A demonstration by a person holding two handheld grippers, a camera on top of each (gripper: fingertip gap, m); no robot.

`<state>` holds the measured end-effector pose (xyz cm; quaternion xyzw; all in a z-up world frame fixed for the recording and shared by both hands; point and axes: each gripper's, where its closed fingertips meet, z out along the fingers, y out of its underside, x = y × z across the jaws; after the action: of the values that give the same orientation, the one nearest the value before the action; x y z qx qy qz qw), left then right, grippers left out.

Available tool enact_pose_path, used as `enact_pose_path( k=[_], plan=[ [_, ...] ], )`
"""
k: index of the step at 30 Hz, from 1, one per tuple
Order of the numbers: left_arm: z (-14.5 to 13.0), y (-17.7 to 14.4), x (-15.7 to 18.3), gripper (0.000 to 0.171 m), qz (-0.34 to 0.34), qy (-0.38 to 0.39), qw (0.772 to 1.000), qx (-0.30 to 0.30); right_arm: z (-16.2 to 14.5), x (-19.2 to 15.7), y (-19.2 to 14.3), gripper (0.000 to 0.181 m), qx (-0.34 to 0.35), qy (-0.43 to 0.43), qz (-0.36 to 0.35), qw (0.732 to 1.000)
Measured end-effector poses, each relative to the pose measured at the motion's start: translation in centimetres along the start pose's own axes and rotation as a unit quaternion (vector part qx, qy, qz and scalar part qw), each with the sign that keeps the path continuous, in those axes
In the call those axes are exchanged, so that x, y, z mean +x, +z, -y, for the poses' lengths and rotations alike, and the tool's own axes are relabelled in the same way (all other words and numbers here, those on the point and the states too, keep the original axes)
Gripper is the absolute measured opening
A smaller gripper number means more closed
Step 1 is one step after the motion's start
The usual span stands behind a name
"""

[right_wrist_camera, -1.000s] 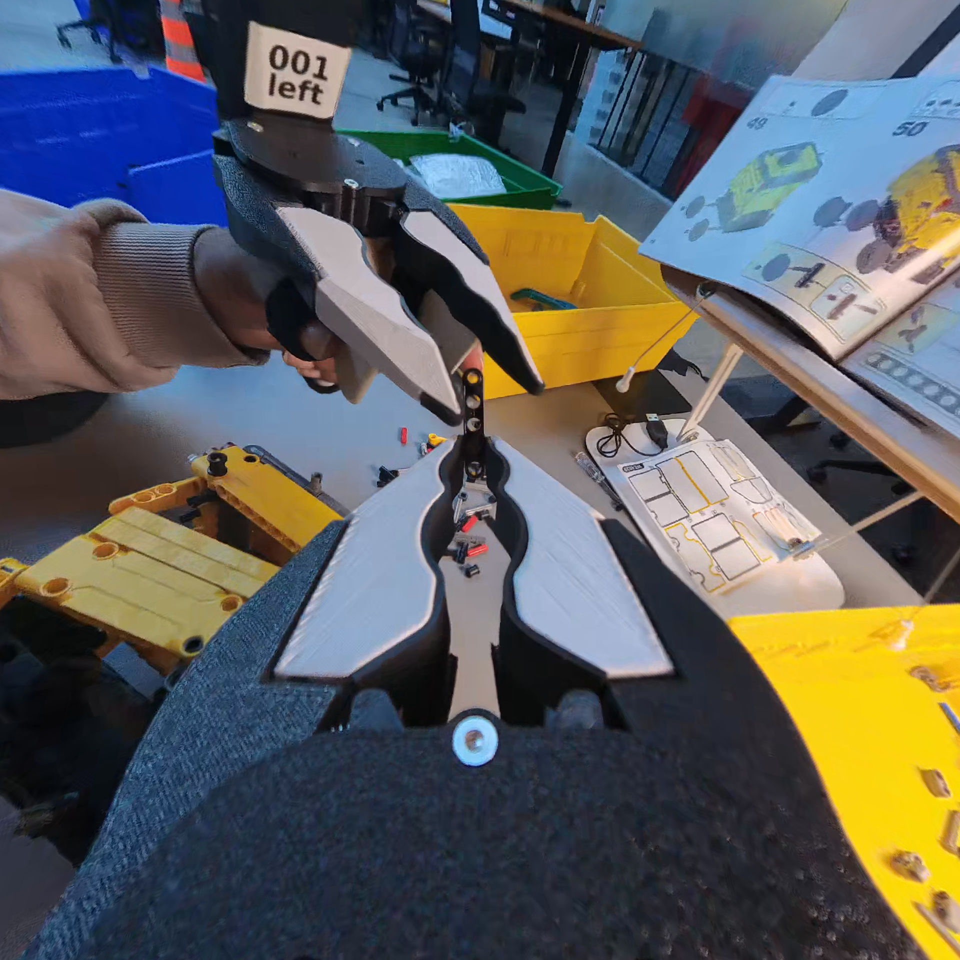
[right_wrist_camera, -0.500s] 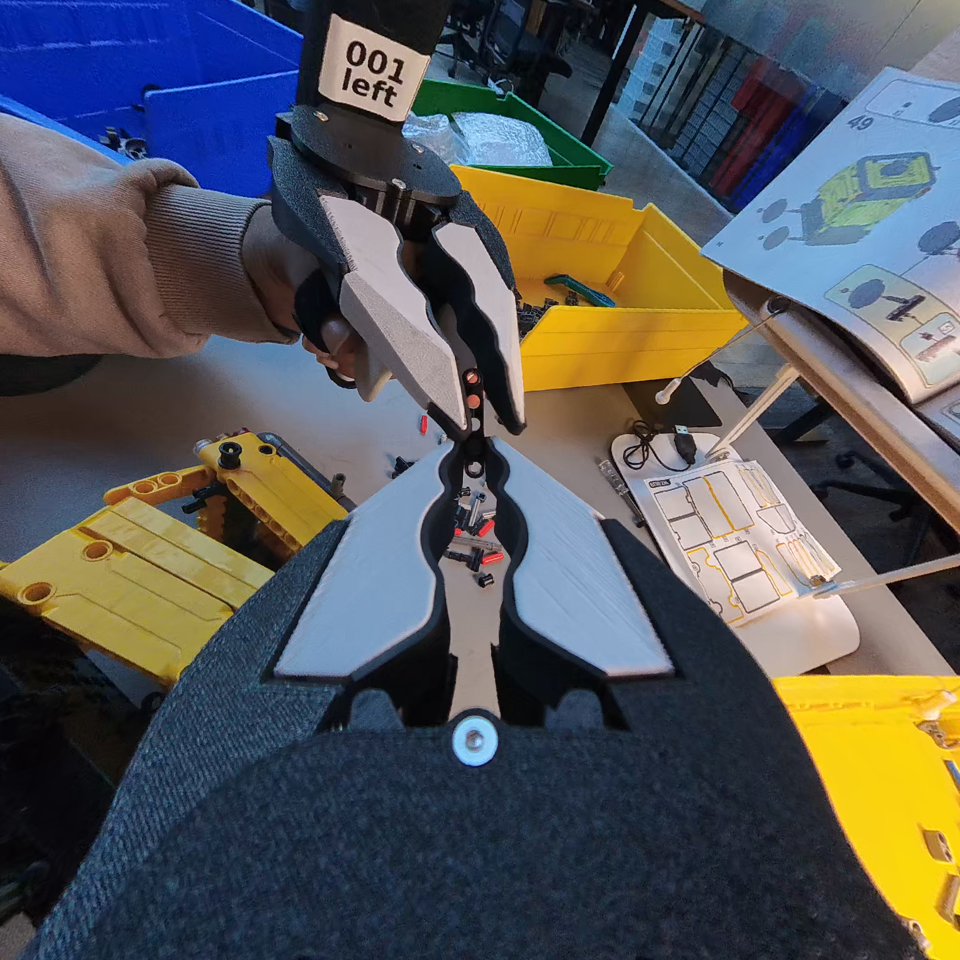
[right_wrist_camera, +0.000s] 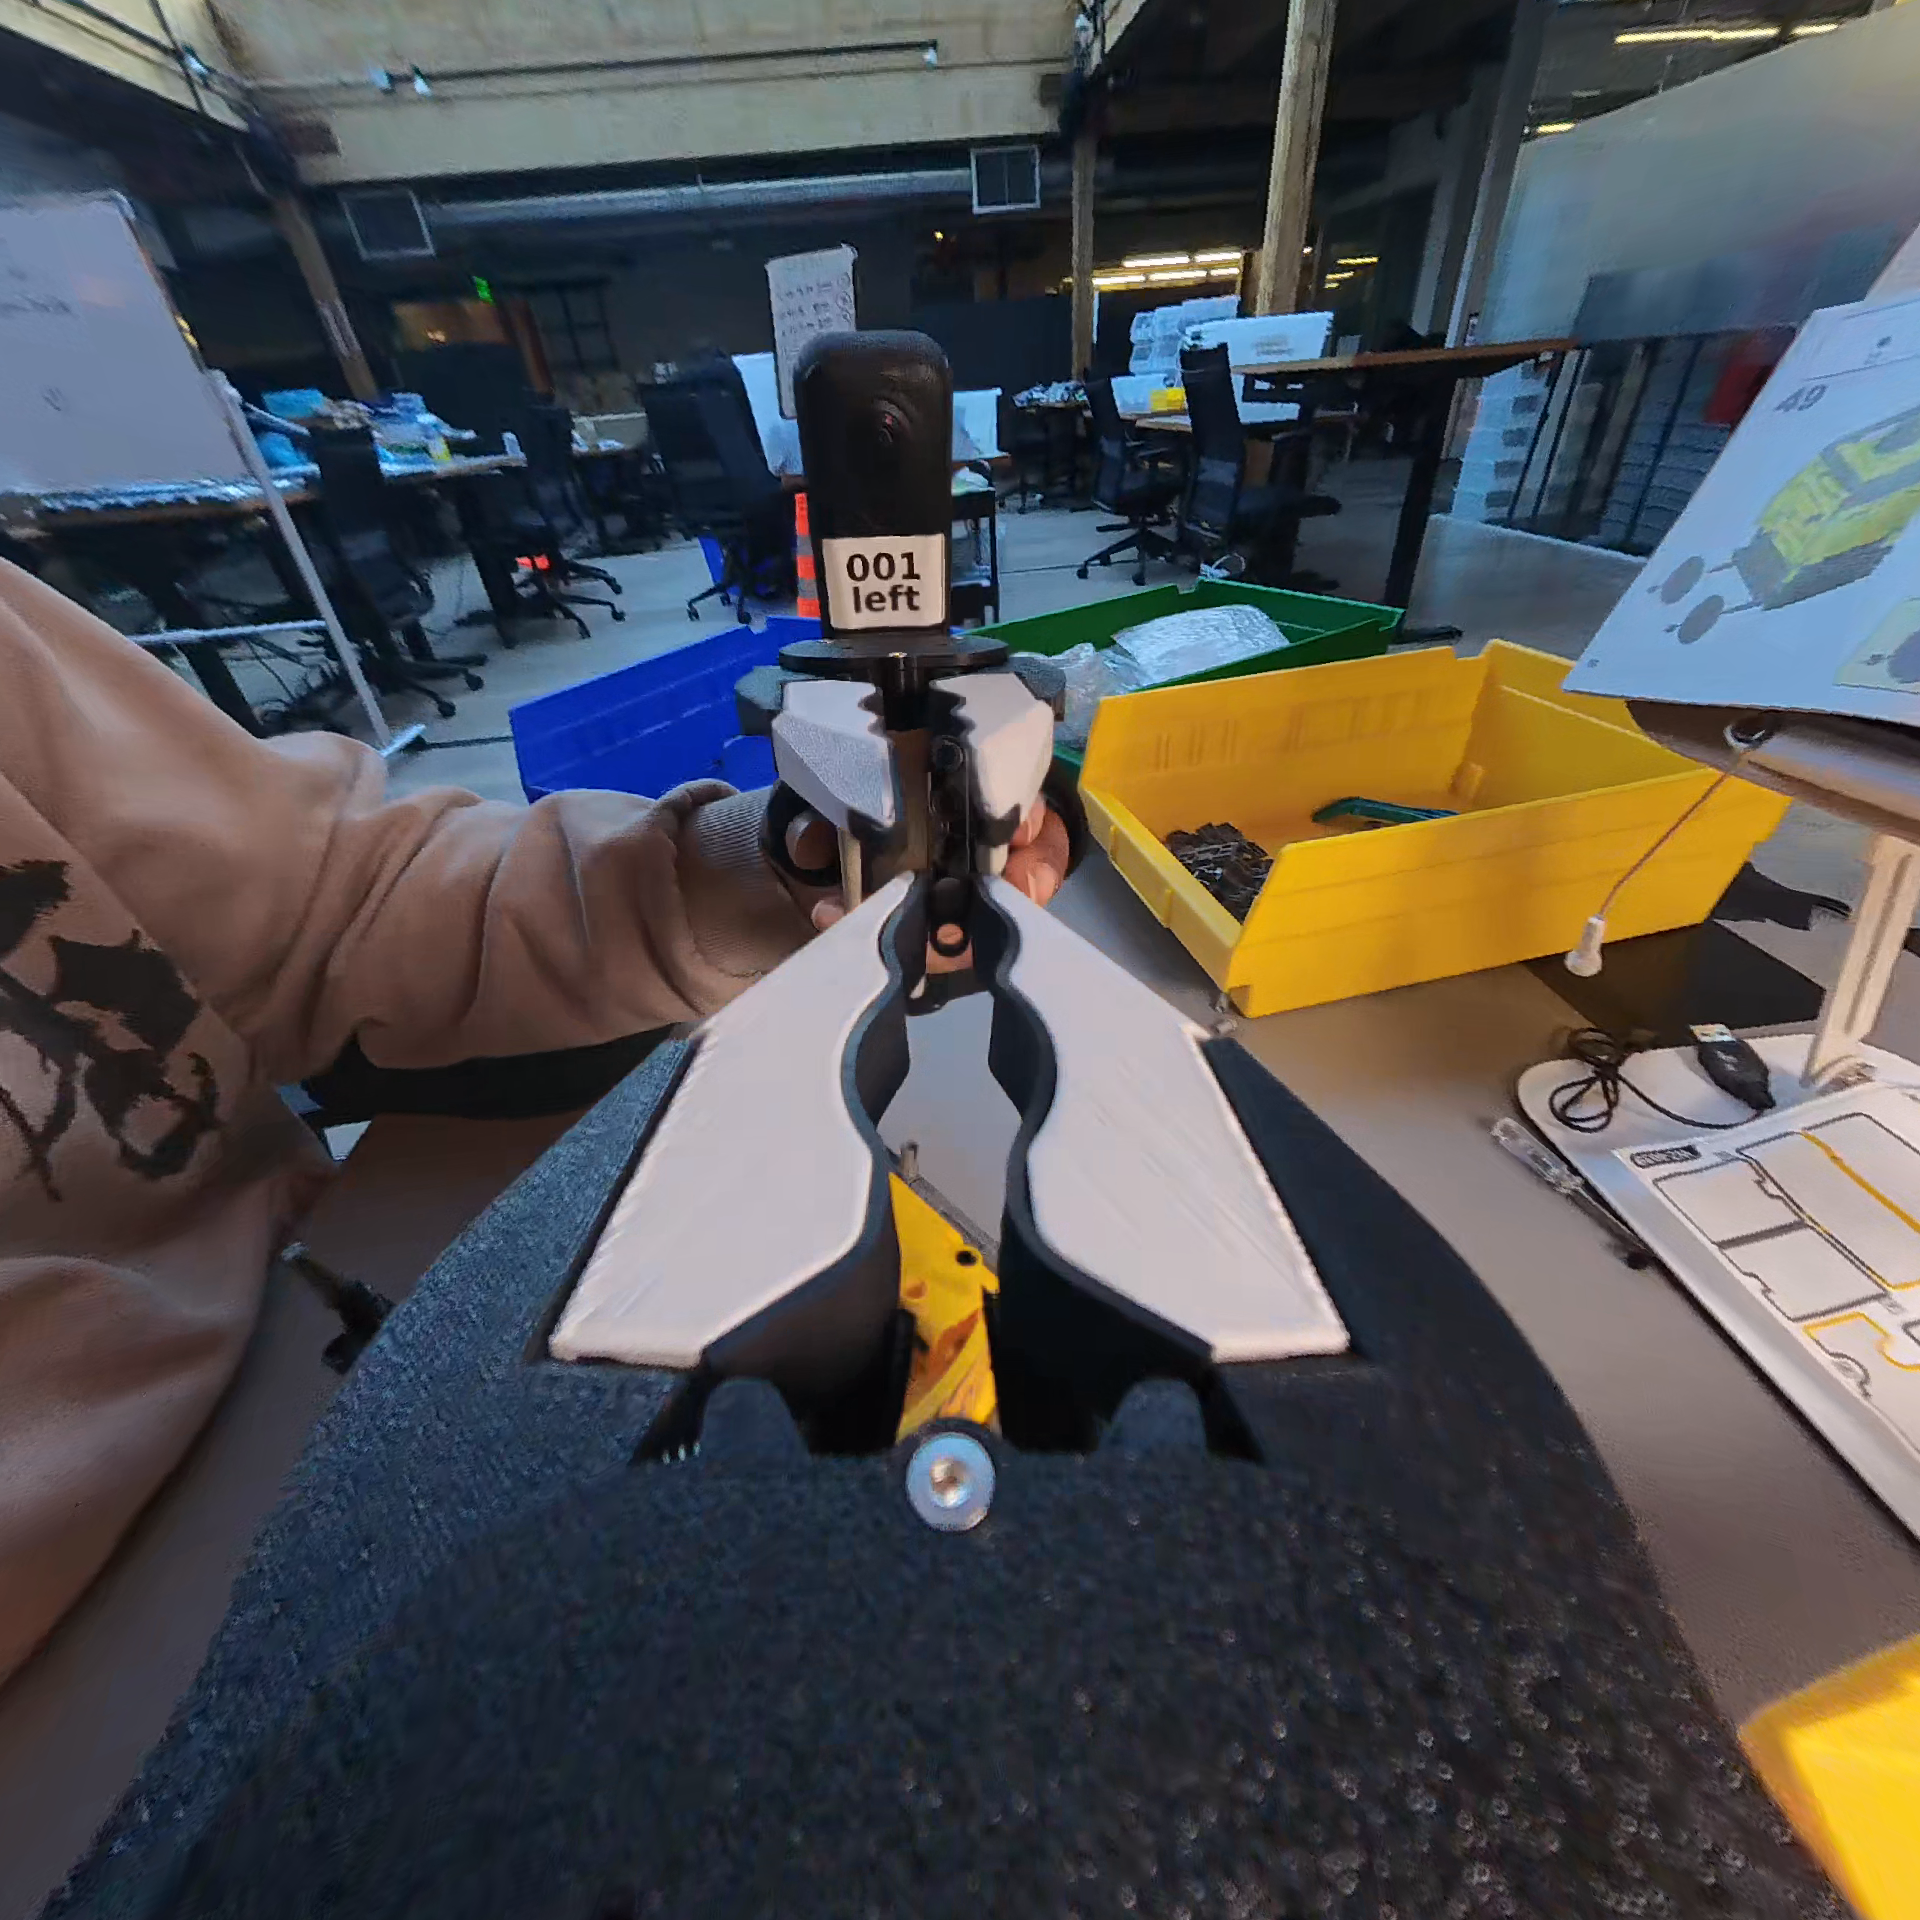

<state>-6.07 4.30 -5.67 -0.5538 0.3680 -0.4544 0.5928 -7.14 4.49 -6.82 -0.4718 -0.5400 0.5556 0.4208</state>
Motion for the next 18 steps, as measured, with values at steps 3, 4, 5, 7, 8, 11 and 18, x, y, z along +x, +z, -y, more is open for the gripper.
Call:
enact_pose_path(
  k=[3, 4, 5, 7, 8, 11, 18],
  plan=[
    [0.6, 0.2, 0.0, 0.01, -0.002, -0.003, 1.0, 0.007, 0.1, -0.3, 0.1, 0.005, 0.011, 0.012, 0.011, 1.0],
    [0.7, 0.3, 0.0, 0.01, -0.003, -0.002, 1.0, 0.004, 0.2, -0.3, 0.2, 0.005, 0.015, 0.017, 0.014, 1.0],
    [0.7, 0.3, 0.0, 0.009, -0.004, 0.0, 1.0, 0.001, 0.2, -0.3, 0.2, 0.005, 0.017, 0.02, 0.016, 1.0],
    [0.5, 0.5, -0.1, 0.007, -0.002, 0.0, 1.0, -0.015, 0.1, -0.1, 0.2, 0.006, 0.017, 0.021, 0.012, 1.0],
    [0.3, 0.5, -0.3, 0.007, 0.003, -0.003, 1.0, -0.026, 0.0, 0.1, 0.1, 0.006, 0.015, 0.016, 0.006, 1.0],
    [-0.2, 0.3, -0.3, 0.007, 0.008, 0.008, 0.998, -0.058, 0.2, 0.5, -0.8, 0.023, 0.012, -0.011, -0.004, 1.0],
    [-1.9, 1.1, 0.8, 0.007, -0.015, 0.024, 0.994, -0.101, 0.5, -0.7, -1.8, 0.016, 0.001, -0.059, 0.028, 0.998]
  ],
)
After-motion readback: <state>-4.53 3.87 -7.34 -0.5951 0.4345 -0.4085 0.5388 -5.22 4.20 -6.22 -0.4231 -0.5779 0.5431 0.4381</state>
